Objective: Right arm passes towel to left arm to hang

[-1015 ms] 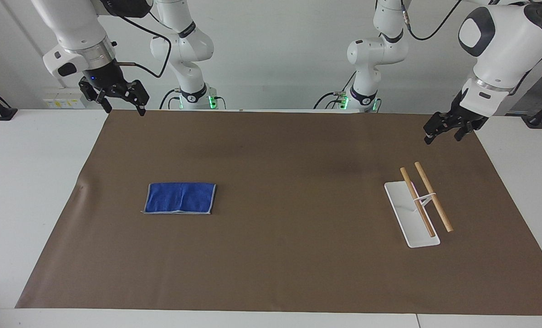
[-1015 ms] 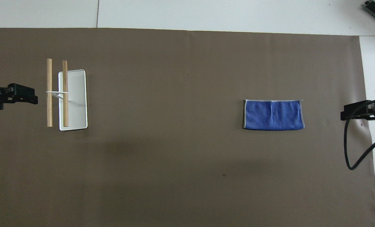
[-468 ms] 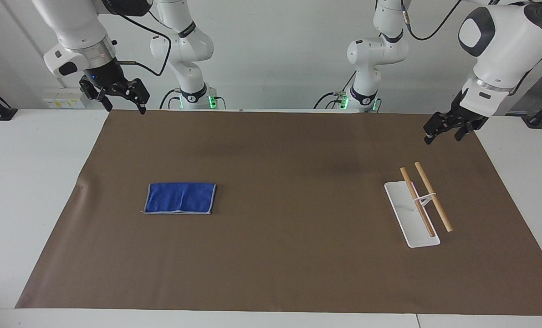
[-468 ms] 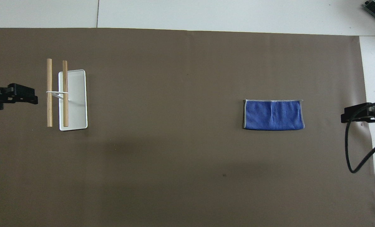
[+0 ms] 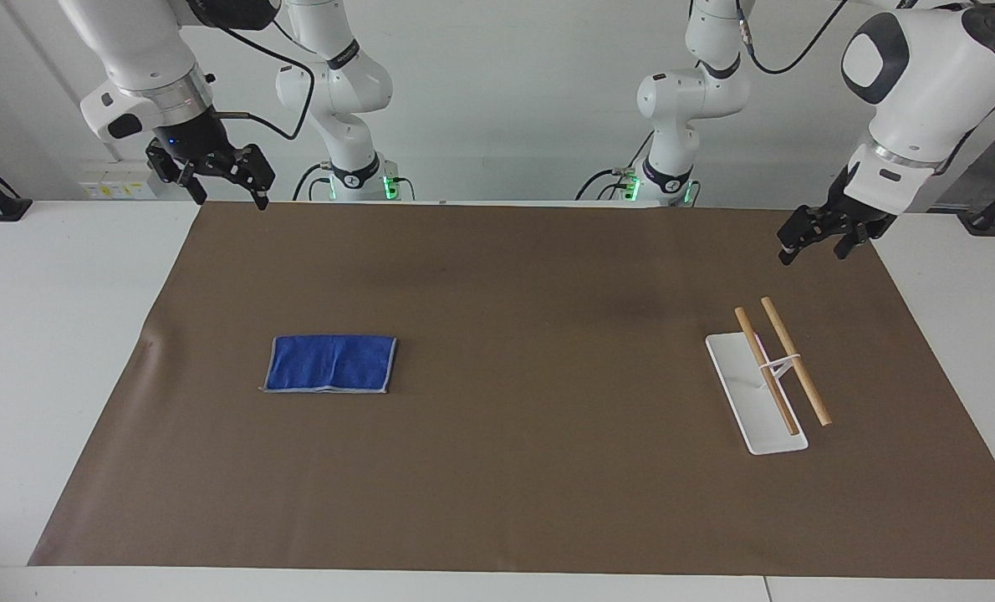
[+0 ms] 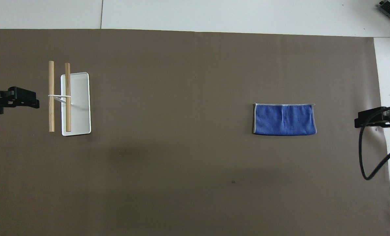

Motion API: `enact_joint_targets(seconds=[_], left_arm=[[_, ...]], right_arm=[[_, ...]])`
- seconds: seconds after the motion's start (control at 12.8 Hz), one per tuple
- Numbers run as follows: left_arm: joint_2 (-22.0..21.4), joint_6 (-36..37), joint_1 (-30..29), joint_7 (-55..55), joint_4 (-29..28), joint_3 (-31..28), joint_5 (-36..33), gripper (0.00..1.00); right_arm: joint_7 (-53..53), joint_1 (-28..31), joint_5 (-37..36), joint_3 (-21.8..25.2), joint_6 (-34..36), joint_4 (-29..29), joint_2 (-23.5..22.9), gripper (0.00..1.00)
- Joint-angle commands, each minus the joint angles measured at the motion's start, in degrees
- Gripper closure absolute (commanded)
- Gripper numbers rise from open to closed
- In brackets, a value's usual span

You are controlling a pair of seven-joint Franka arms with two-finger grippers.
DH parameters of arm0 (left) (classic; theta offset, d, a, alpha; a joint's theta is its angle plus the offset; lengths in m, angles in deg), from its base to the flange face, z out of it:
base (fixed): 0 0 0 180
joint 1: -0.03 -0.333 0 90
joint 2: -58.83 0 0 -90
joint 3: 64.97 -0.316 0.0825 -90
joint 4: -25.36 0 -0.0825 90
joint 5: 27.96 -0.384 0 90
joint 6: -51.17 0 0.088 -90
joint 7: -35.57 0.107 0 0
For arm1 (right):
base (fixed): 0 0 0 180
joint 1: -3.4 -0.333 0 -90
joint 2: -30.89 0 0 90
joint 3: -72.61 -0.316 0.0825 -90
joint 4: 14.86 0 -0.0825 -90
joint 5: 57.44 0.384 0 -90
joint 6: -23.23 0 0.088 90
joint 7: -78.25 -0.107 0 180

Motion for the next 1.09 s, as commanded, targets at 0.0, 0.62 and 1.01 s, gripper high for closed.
enact_joint_targets(seconds=[0.0, 0.62, 1.01], left_arm=[[-1.65, 0.19, 0.02, -0.02, -1.64, -0.17, -0.70, 0.00], [-1.65, 0.19, 0.02, -0.02, -1.64, -0.17, -0.62, 0.00], [-1.74, 0.19, 0.02, -0.02, -1.64, -0.17, -0.62, 0.00]], right_arm=[[1.24, 0.44, 1.14, -0.20, -0.07, -1.00, 1.16, 0.00], [4.13, 0.18, 1.58, -0.11, -23.16, -21.29, 3.90, 0.00], [7.92, -0.35, 1.58, -0.11, -38.81, -25.61, -5.23, 0.00]])
